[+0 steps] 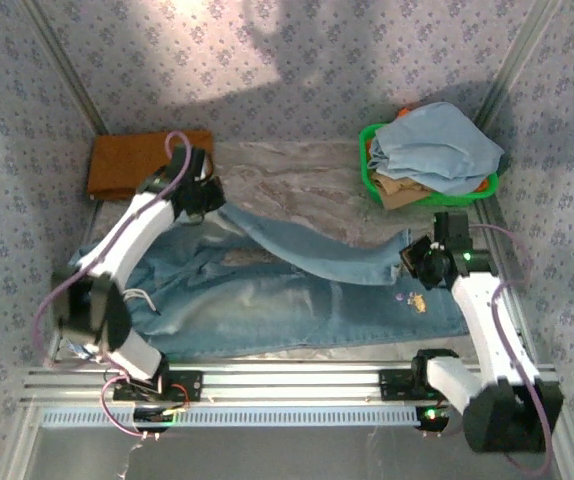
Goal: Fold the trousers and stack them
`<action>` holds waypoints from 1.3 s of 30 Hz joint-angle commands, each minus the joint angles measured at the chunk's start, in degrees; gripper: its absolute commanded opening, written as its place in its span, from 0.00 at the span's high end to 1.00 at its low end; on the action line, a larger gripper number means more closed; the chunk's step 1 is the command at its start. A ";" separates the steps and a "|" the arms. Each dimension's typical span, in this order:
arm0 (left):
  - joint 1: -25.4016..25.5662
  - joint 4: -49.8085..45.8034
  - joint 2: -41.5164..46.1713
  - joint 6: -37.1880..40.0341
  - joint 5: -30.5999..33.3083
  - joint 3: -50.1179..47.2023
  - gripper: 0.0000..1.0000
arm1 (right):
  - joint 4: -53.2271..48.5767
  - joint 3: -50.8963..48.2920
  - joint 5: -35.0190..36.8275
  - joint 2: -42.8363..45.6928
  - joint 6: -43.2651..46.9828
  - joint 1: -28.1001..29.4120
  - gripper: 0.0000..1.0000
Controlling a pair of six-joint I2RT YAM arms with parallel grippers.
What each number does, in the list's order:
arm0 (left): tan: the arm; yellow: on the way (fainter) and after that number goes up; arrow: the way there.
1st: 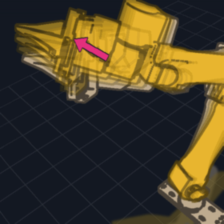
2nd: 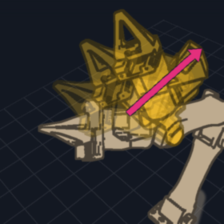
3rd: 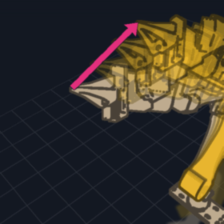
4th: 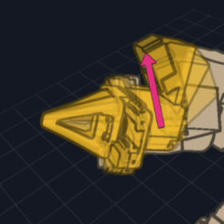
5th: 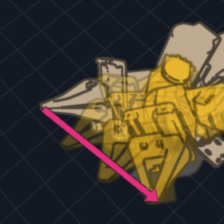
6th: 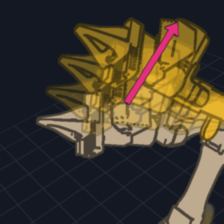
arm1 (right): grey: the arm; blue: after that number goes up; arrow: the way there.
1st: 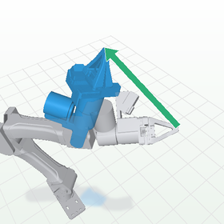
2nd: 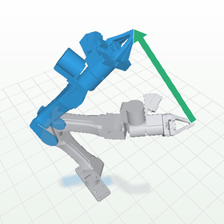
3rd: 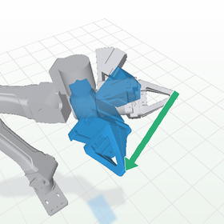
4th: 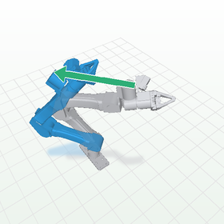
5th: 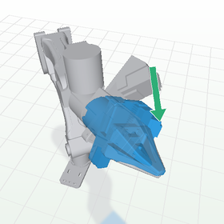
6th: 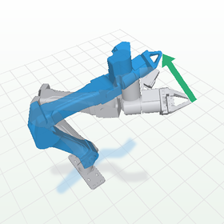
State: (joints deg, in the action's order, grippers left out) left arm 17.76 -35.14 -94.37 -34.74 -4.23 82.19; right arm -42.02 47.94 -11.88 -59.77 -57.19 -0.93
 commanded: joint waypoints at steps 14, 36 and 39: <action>-5.73 -6.82 -39.00 0.41 -18.10 40.00 0.28 | 1.89 28.75 1.24 -28.70 6.37 1.10 0.47; -0.85 14.11 -1.89 -6.56 -4.56 -23.29 0.28 | -9.94 17.97 37.89 -40.30 32.90 28.17 0.34; 0.65 13.61 -2.20 -5.39 -1.29 -24.31 0.37 | -10.17 19.38 39.90 -42.18 33.01 27.48 0.52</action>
State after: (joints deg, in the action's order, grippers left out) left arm 17.58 -23.99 -96.82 -40.53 -9.06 57.95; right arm -49.93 65.71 22.79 -100.40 -24.69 27.00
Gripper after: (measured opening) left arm 0.648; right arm 0.526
